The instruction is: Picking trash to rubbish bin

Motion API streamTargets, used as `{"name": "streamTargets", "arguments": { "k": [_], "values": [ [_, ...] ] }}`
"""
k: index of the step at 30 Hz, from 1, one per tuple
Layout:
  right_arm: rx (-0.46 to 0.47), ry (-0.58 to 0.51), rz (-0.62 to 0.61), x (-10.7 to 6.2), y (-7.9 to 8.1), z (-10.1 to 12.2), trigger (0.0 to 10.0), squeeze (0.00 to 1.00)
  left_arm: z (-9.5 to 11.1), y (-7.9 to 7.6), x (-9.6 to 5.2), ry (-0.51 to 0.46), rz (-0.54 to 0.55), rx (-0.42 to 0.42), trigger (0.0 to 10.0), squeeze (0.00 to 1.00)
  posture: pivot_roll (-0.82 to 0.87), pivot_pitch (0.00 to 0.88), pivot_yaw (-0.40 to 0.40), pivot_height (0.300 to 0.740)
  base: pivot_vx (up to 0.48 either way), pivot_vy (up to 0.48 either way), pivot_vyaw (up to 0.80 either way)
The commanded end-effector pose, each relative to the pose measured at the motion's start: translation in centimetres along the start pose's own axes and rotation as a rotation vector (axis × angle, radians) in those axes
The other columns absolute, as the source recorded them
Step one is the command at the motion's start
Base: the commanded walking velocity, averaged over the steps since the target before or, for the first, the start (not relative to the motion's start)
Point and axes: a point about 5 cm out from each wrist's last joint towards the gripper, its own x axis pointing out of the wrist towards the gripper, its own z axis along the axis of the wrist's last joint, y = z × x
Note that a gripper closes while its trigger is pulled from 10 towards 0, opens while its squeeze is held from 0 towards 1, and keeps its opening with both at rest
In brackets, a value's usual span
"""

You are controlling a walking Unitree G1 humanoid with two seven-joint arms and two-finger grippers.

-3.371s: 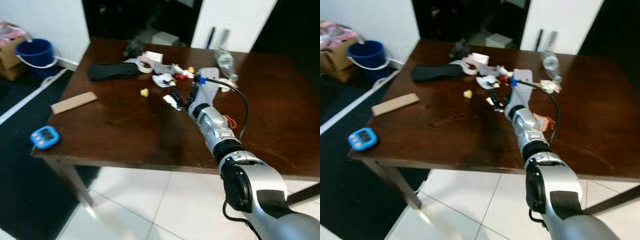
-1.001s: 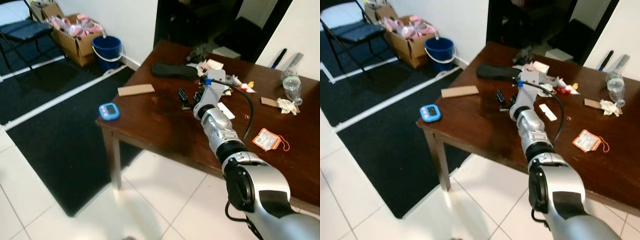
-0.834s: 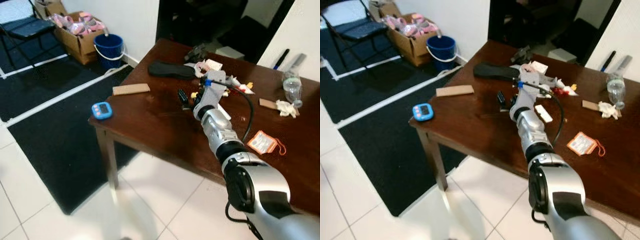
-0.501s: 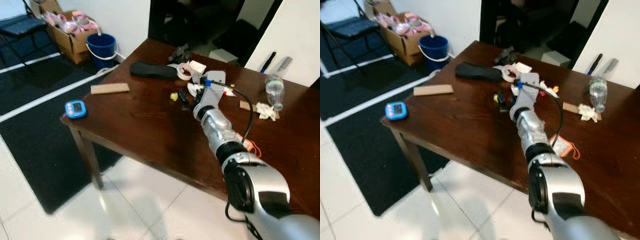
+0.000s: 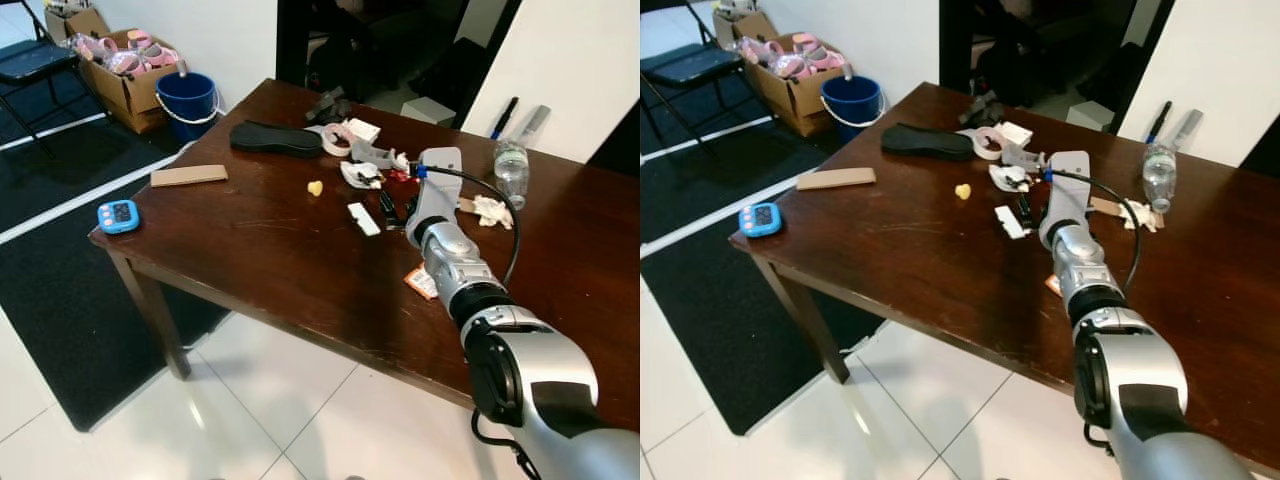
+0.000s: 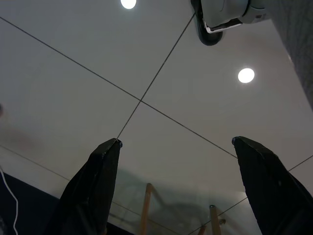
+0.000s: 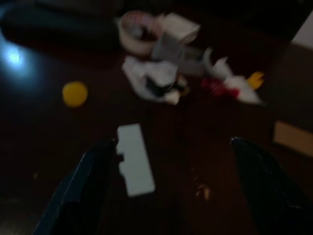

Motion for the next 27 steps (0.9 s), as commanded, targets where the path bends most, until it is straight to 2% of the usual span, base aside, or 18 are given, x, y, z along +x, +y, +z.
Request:
{"name": "streamTargets", "arguments": {
  "k": [1, 4, 8, 12, 15, 16, 18, 19, 20, 21, 24, 25, 27],
  "values": [
    [-0.005, 0.048, 0.003, -0.2, -0.8, -0.5, 10.0, 0.00, -0.1, -0.9, 0.0, -0.005, -0.028, -0.016, 10.0, 0.00, 0.16, 0.130, -0.100, 0.740, 0.000, 0.000, 0.00],
    [-0.018, 0.075, -0.007, -0.3, -1.7, -0.6, 10.0, 0.00, -0.2, -0.9, 0.0, -0.002, -0.029, -0.016, 10.0, 0.00, 0.16, 0.130, -0.100, 0.740, 0.000, 0.000, 0.00],
    [0.003, 0.113, -0.126, -1.0, -5.2, -0.7, 10.0, 0.00, -0.2, -0.9, 0.0, 0.000, -0.032, -0.013, 10.0, 0.00, 0.16, 0.129, -0.098, 0.740, 0.000, 0.000, 0.00],
    [0.023, 0.138, -0.169, -1.5, -6.4, -1.2, 10.0, 0.00, -0.1, -0.9, 0.0, -0.002, -0.033, -0.011, 10.0, 0.00, 0.15, 0.128, -0.096, 0.740, 0.000, 0.000, 0.00],
    [0.095, 0.179, -0.191, -2.4, -8.1, -2.3, 10.0, 0.00, 0.0, -0.8, 0.0, -0.006, -0.033, -0.007, 10.0, 0.00, 0.15, 0.128, -0.093, 0.740, 0.000, 0.000, 0.00],
    [0.095, 0.179, -0.191, -2.4, -8.1, -2.3, 10.0, 0.00, 0.0, -0.8, 0.0, -0.006, -0.033, -0.007, 10.0, 0.00, 0.15, 0.128, -0.093, 0.740, 0.000, 0.000, 0.00],
    [0.171, 0.208, -0.144, -3.0, -8.9, -3.1, 10.0, 0.00, 0.1, -0.8, 0.0, -0.006, -0.032, -0.003, 10.0, 0.00, 0.14, 0.129, -0.090, 0.740, 0.000, 0.000, 0.00],
    [0.171, 0.208, -0.144, -3.0, -8.9, -3.1, 10.0, 0.00, 0.1, -0.8, 0.0, -0.006, -0.032, -0.003, 10.0, 0.00, 0.14, 0.129, -0.090, 0.740, 0.000, 0.000, 0.00],
    [0.237, 0.225, -0.057, -3.6, -9.4, -3.7, 10.0, 0.00, 0.1, -0.7, 0.0, -0.005, -0.033, 0.001, 10.0, 0.00, 0.14, 0.129, -0.090, 0.740, 0.000, 0.000, 0.00],
    [0.237, 0.225, -0.057, -3.6, -9.4, -3.7, 10.0, 0.00, 0.1, -0.7, 0.0, -0.005, -0.033, 0.001, 10.0, 0.00, 0.14, 0.129, -0.090, 0.740, 0.000, 0.000, 0.00],
    [0.293, 0.222, 0.050, -4.5, -10.2, -4.3, 10.0, 0.00, 0.0, -0.7, 0.0, -0.002, -0.034, 0.005, 10.0, 0.00, 0.13, 0.131, -0.089, 0.740, 0.000, 0.000, 0.00],
    [0.293, 0.222, 0.050, -4.5, -10.2, -4.3, 10.0, 0.00, 0.0, -0.7, 0.0, -0.002, -0.034, 0.005, 10.0, 0.00, 0.13, 0.131, -0.089, 0.740, 0.000, 0.000, 0.00],
    [0.282, 0.242, 0.025, -5.3, -11.2, -5.1, 10.0, 0.00, 0.0, -0.7, 0.0, -0.001, -0.035, 0.010, 10.0, 0.00, 0.13, 0.133, -0.087, 0.740, 0.000, 0.000, 0.00]
  ]
}}
